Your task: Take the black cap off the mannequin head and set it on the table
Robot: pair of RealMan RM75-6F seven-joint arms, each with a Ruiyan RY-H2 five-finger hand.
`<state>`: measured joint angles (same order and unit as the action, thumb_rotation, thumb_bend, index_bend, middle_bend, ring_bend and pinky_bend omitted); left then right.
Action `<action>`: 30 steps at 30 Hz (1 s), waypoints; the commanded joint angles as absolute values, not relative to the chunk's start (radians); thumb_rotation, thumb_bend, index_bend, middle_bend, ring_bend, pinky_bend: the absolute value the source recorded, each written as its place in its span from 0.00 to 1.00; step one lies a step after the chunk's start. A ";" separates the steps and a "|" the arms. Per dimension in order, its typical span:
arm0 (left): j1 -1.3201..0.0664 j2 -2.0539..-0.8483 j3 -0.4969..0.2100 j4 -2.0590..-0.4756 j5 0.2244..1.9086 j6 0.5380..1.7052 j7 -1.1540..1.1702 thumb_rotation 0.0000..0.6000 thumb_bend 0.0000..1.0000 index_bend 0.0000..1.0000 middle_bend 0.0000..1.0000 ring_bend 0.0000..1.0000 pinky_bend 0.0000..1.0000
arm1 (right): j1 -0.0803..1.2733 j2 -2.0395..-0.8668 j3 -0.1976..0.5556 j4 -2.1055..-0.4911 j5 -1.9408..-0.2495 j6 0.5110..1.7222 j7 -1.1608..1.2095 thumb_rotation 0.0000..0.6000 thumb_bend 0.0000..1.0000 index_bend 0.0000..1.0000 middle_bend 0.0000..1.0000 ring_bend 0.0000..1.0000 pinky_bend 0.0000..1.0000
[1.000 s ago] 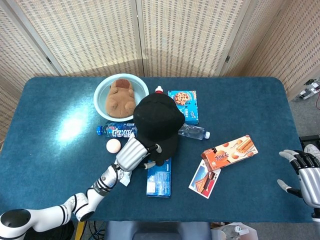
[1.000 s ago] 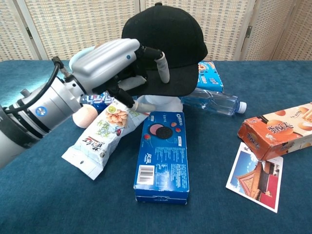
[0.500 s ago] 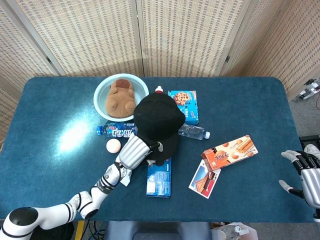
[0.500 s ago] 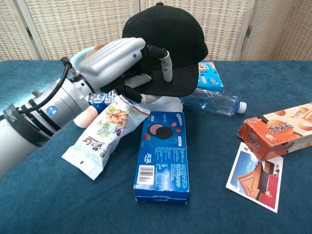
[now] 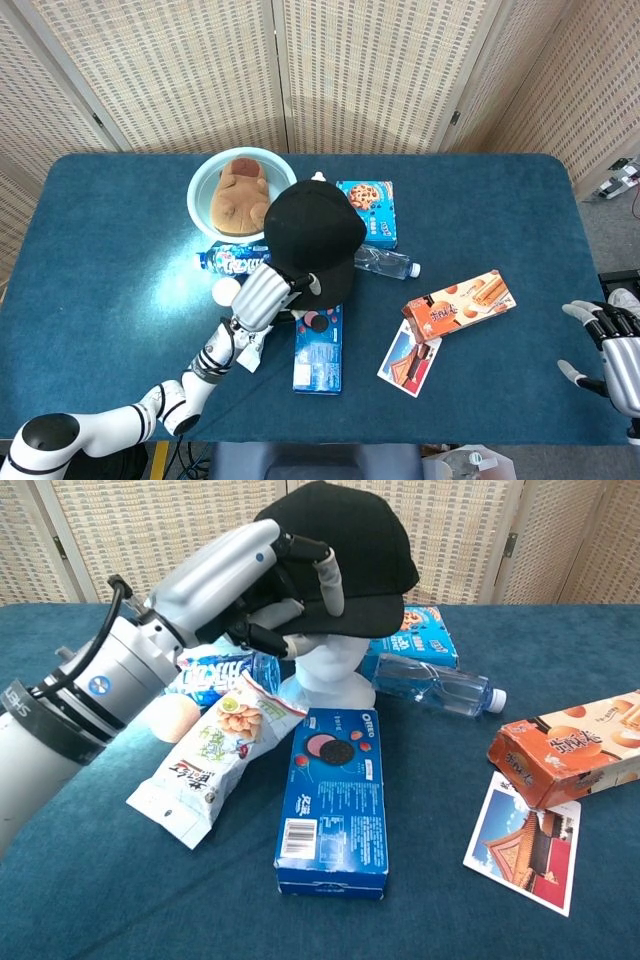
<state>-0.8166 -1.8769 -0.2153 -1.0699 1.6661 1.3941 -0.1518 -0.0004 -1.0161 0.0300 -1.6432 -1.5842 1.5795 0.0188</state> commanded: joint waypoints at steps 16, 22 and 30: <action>-0.865 -1.814 -0.274 -1.149 1.672 1.440 -0.130 1.00 0.40 0.63 1.00 1.00 1.00 | -0.001 -1.013 0.032 -1.652 -1.587 1.582 0.011 1.00 0.08 0.28 0.26 0.19 0.23; -0.898 -1.810 -0.309 -1.127 1.669 1.452 -0.099 1.00 0.40 0.63 1.00 1.00 1.00 | -0.004 -1.012 0.032 -1.652 -1.586 1.584 0.011 1.00 0.08 0.28 0.26 0.19 0.23; -0.937 -1.809 -0.353 -1.071 1.647 1.469 -0.088 1.00 0.40 0.61 1.00 1.00 1.00 | -0.009 -1.014 0.030 -1.648 -1.586 1.588 0.018 1.00 0.08 0.28 0.26 0.19 0.23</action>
<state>-0.9317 -1.8085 -0.3464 -1.0792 1.6508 1.4635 -0.0900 -0.0088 -1.0136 0.0305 -1.6477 -1.5856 1.5882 0.0177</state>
